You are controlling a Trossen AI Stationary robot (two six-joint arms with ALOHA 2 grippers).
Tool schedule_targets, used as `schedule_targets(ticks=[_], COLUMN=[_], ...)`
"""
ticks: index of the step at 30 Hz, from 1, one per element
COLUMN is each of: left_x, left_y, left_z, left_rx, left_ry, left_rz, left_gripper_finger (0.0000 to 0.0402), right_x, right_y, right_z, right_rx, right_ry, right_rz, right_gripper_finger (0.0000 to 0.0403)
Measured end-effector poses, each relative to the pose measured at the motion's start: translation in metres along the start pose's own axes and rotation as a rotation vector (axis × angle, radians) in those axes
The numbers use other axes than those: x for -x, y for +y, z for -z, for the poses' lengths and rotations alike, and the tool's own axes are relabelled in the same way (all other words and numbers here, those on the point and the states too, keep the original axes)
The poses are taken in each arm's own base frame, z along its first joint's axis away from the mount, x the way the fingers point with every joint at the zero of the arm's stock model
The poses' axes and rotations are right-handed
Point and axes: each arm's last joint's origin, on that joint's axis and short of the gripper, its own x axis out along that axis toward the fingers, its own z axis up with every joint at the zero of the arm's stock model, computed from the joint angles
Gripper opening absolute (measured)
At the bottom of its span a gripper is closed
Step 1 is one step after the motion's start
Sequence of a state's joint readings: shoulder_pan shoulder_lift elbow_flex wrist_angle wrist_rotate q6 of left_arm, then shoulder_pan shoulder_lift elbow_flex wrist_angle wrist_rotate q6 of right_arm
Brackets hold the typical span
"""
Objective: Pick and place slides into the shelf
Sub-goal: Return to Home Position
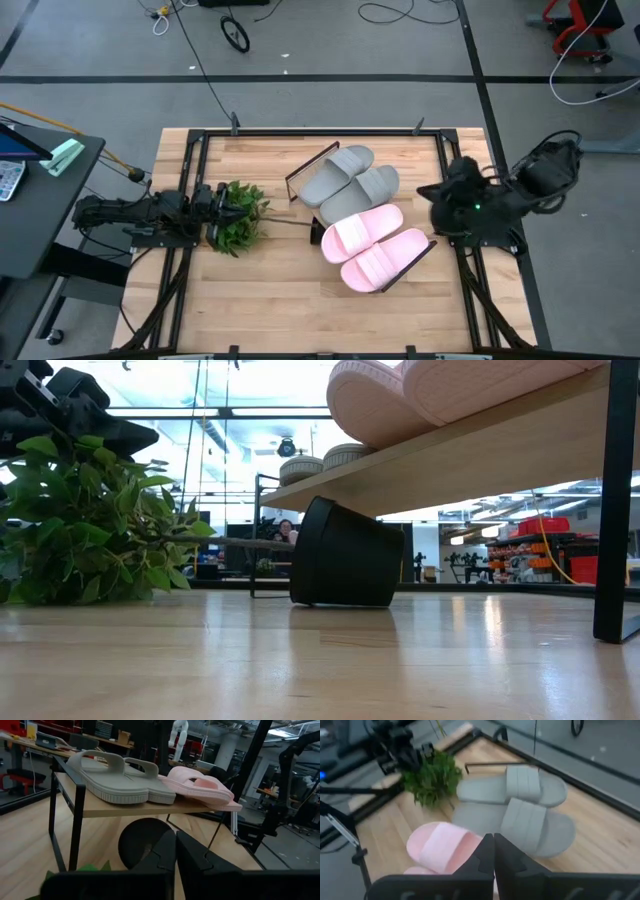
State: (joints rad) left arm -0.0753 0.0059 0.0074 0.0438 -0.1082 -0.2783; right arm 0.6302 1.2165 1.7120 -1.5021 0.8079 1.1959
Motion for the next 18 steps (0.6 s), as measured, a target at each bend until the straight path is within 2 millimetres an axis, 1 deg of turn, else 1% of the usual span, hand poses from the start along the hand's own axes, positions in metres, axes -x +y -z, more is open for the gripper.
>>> schedule_targets(ticks=[2, 4, 7, 10, 14, 16, 18], left_x=[0.000, 0.000, 0.000, 0.000, 0.000, 0.000, 0.000], left_y=[0.000, 0.000, 0.000, 0.000, 0.000, 0.000, 0.000], left_z=[0.000, 0.000, 0.000, 0.000, -0.001, -0.001, -0.001], left_rx=[0.001, 0.001, 0.001, 0.001, 0.000, 0.000, 0.000], left_ry=[-0.003, -0.004, -0.005, -0.007, -0.008, -0.008, -0.009], left_rz=[-0.002, -0.002, -0.003, -0.004, -0.004, -0.004, -0.003], left_gripper_finger=[0.0029, 0.0037, 0.0046, 0.0050, 0.0052, 0.0049, 0.0047], right_x=[0.003, -0.001, -0.015, -0.037, -0.068, -0.078, -0.087], right_y=[-0.005, -0.010, -0.017, -0.026, -0.044, -0.056, -0.072], right_z=[0.008, 0.020, 0.044, 0.065, 0.075, 0.076, 0.079], right_rx=[-0.006, -0.010, -0.020, -0.014, -0.013, -0.008, 0.014], right_ry=[-0.023, -0.021, -0.024, -0.059, -0.089, -0.098, -0.089], right_rz=[-0.022, -0.047, -0.091, -0.158, -0.293, -0.373, -0.400], right_gripper_finger=[0.0001, 0.0001, 0.0001, 0.0001, 0.0000, 0.0000, 0.0000])
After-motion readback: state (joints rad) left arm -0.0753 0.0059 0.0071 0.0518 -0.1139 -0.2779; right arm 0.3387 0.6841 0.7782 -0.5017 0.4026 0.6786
